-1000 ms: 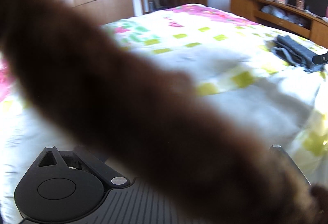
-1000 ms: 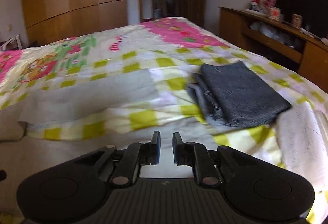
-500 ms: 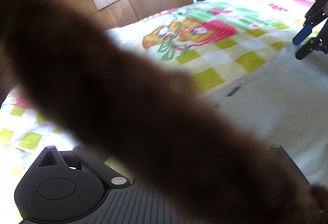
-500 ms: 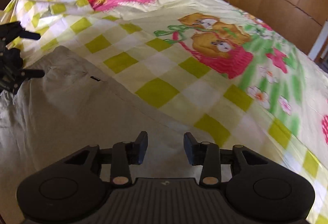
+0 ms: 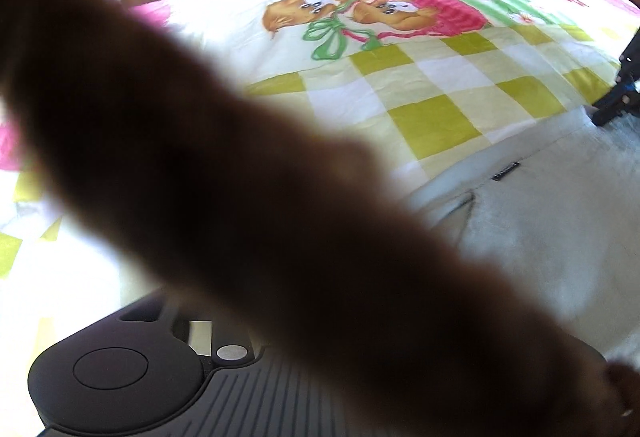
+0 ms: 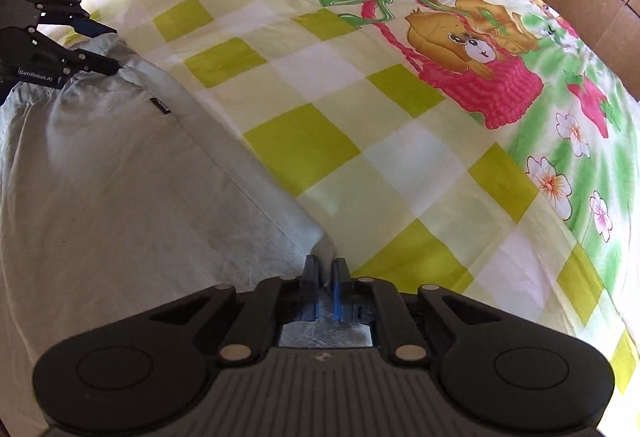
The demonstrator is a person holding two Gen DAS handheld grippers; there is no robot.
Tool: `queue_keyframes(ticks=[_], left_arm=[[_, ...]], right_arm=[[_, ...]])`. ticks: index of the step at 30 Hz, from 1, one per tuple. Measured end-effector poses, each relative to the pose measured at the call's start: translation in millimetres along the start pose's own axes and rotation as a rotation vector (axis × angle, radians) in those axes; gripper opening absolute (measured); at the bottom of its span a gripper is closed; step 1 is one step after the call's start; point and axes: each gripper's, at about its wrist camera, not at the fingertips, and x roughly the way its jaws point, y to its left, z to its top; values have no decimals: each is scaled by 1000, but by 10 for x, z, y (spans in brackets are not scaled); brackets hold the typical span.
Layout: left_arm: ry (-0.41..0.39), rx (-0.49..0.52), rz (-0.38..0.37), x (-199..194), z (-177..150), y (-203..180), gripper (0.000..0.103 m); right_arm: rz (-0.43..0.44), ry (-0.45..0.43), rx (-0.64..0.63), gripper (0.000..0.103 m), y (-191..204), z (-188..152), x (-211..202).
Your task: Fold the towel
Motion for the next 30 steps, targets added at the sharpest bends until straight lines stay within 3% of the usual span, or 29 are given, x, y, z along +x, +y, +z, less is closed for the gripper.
queue_keyframes(ticks=[1,4,10,15,19,24,30], left_arm=[[-2,17,-1,-8,9,-30,20],[-22,41,34,-82,37,-110,15],[-170,26,79,-695,43,-127,14],[-284,-38,53,-1463,-351,-176,14],[-257,-80,3,-1831,-960,-305,14],[-168,-103,-23,-1881,-1646,-503,14],[-177,-129,-9,-1934,-1937,-445,14]], right_arm=[[-12,-16,4,20,19,-5,-22],[-50,-70,36,19,46,-16,-163],[-120,-257,87,19,168,-43,-982],[-116,-363,78,19,781,-442,-1821],[-40,-334,60,19,1494,-939,-2080],[58,-197,55,19,2183,-1420,-1785],[103,-94,83,19,2476,-1607,-1517]])
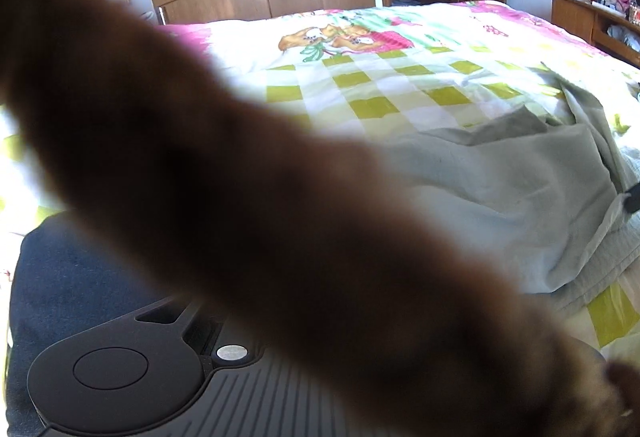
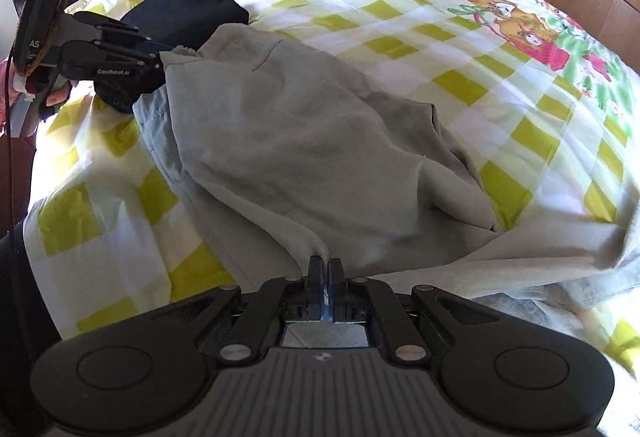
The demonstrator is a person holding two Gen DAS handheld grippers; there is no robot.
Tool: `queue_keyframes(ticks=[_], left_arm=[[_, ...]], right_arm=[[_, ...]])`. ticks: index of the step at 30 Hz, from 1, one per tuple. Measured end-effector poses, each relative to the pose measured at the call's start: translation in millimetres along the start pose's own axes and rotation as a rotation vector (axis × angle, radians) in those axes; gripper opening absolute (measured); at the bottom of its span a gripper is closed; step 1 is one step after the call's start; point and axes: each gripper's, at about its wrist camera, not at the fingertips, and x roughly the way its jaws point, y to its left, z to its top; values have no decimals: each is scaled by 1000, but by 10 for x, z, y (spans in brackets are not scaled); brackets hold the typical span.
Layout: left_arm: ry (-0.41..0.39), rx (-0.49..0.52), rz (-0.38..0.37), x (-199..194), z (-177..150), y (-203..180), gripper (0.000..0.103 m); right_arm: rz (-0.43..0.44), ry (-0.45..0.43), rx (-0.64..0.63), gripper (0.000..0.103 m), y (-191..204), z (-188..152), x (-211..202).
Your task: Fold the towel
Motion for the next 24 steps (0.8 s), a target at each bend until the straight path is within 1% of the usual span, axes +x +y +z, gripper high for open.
queue_keyframes(ticks=[4,7,9,11,15,16,18,21,23,24], left_arm=[[-17,-22,-32,-146,-122,23,14],[8,24,-21,-157,-278,-61,14],[46,64,-11,-132,-367,-134,19],[59,94,-7,-149,-437,-185,22],[81,92,-13,-250,-454,-175,24],[82,83,-8,-292,-456,-167,24],[76,68,12,-365,-450,-153,24],[68,50,38,-463,-420,-161,25],[62,61,50,-537,-398,-196,36],[60,67,51,-583,-392,-210,37]], right_arm=[[-14,16,-4,19,70,-35,-37],[-28,40,-41,19,195,-89,70],[-33,87,-65,21,257,-130,225],[-48,98,-68,24,292,-171,312],[-54,78,-73,26,302,-186,243],[-48,71,-74,27,307,-194,197],[-43,54,-86,31,326,-223,111],[-39,36,-78,31,339,-265,36],[-42,24,-57,31,313,-279,0],[-50,22,-51,31,287,-279,-10]])
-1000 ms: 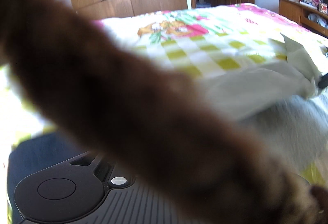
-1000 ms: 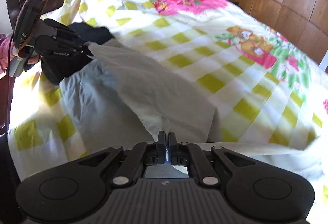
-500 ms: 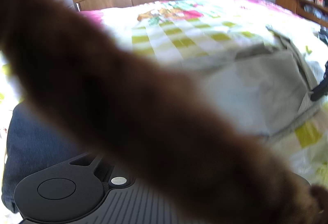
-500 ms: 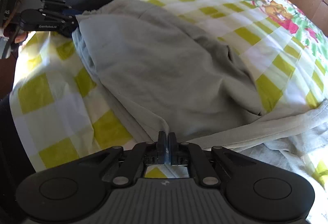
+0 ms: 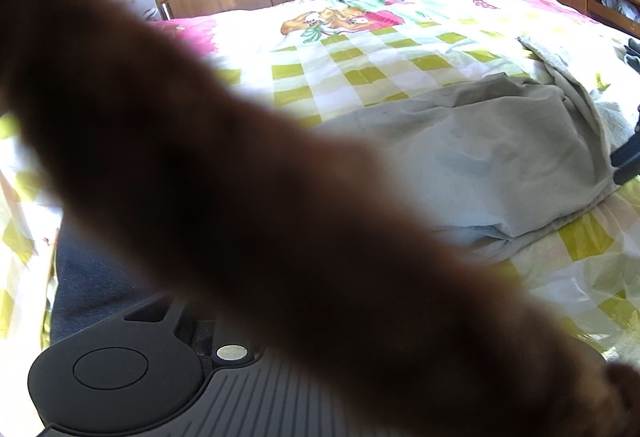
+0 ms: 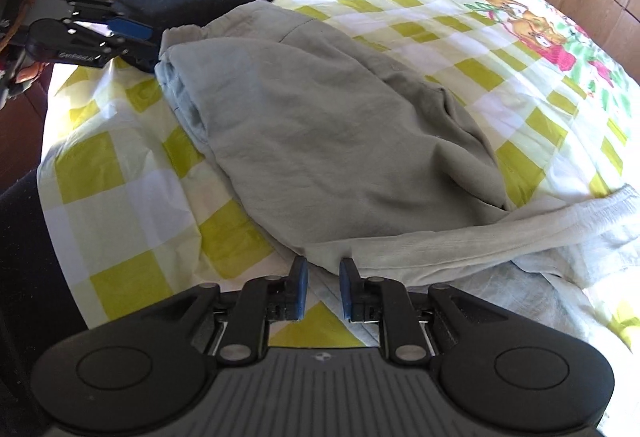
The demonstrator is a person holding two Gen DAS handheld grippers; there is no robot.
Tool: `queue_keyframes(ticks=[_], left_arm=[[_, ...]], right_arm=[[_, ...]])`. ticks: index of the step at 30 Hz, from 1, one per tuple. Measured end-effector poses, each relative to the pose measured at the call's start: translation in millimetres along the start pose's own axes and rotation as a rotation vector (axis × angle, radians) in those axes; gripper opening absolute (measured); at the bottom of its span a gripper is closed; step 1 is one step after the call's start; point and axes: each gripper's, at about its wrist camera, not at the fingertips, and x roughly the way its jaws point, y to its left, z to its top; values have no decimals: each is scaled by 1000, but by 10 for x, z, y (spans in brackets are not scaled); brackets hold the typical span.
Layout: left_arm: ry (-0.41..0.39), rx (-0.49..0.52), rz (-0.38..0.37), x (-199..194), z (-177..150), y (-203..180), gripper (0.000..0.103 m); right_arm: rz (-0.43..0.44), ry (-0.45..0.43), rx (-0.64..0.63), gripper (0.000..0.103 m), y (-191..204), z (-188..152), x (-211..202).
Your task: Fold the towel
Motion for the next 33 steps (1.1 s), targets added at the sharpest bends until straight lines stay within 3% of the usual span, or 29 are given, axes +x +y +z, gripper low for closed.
queue_keyframes(ticks=[4,9,11,13,15,19,22,26,29,33], left_arm=[[-51,-7,20,-165,79,-45,37],[-103,-9,-102,18,347,-381,38],[-75,7,-173,219,383,-578,42],[17,0,-257,488,349,-741,43],[93,-1,-277,672,291,-858,43],[50,-6,-273,607,405,-867,44],[-8,-14,-267,537,580,-891,44],[-61,-1,-314,551,804,-1080,45],[-70,12,-357,612,884,-1270,45],[-104,37,-410,598,984,-1548,45]], right_arm=[[-36,-32,66,31,-150,-31,-101],[-151,-77,216,31,-573,-14,-216],[-221,-68,273,31,-788,13,-239],[-265,-66,365,32,-1099,31,-284],[-310,-63,468,38,-1422,52,-283],[-387,-51,614,43,-1966,195,-77],[-400,-74,739,45,-2310,318,171],[-479,-41,816,45,-2623,374,528],[-508,-53,866,20,-2776,287,525],[-463,-216,927,19,-2814,-2,-127]])
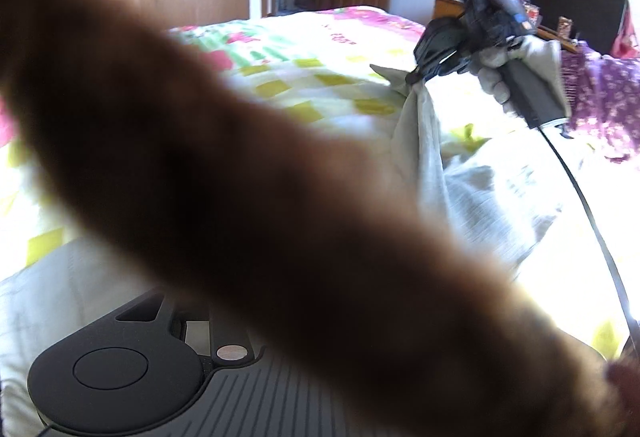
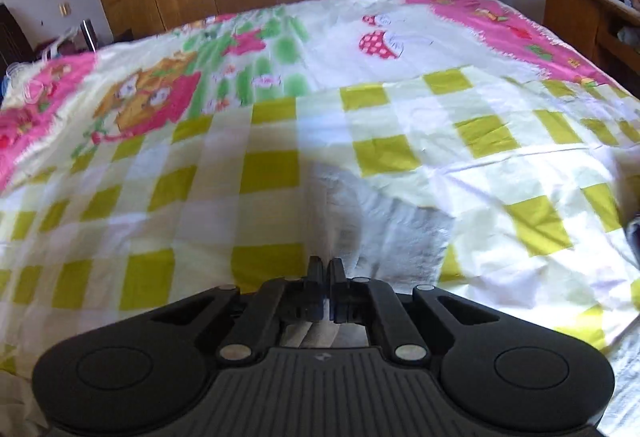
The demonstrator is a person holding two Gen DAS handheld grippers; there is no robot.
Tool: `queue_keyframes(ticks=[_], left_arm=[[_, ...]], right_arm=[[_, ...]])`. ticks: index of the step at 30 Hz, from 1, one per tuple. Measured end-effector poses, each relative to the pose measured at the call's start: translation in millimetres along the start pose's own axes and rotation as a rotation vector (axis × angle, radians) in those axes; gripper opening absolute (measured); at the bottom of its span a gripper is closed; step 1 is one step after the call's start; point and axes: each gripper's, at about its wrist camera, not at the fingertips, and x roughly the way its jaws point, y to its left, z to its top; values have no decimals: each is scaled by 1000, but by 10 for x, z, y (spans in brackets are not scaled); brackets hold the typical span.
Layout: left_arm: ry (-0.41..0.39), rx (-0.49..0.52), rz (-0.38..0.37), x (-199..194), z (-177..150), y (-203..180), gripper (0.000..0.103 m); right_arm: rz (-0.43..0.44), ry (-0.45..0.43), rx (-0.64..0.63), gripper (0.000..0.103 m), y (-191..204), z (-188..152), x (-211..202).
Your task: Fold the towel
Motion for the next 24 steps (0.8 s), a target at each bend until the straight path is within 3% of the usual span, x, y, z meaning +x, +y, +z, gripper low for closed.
queue_keyframes(ticks=[3,7,11,14,21,24], left_arm=[[-30,27,-60,69,102,-241,48],[-11,123,-129,300,141,-669,51],[63,192,-172,573,119,-1043,51],[88,245,-186,623,141,-1238,51],[143,292,-173,755,232,-1449,51],[145,303,-174,814,276,-1527,52]], right_arm=[[62,-112,133,19,-598,-24,-732],[29,-172,293,19,-1354,-483,-1376],[-17,-37,398,23,-1917,-1144,-1290],[-14,-60,473,25,-2188,-1440,-1317],[104,-137,548,35,-2425,-1453,-1287],[172,-119,614,42,-2512,-1437,-1155]])
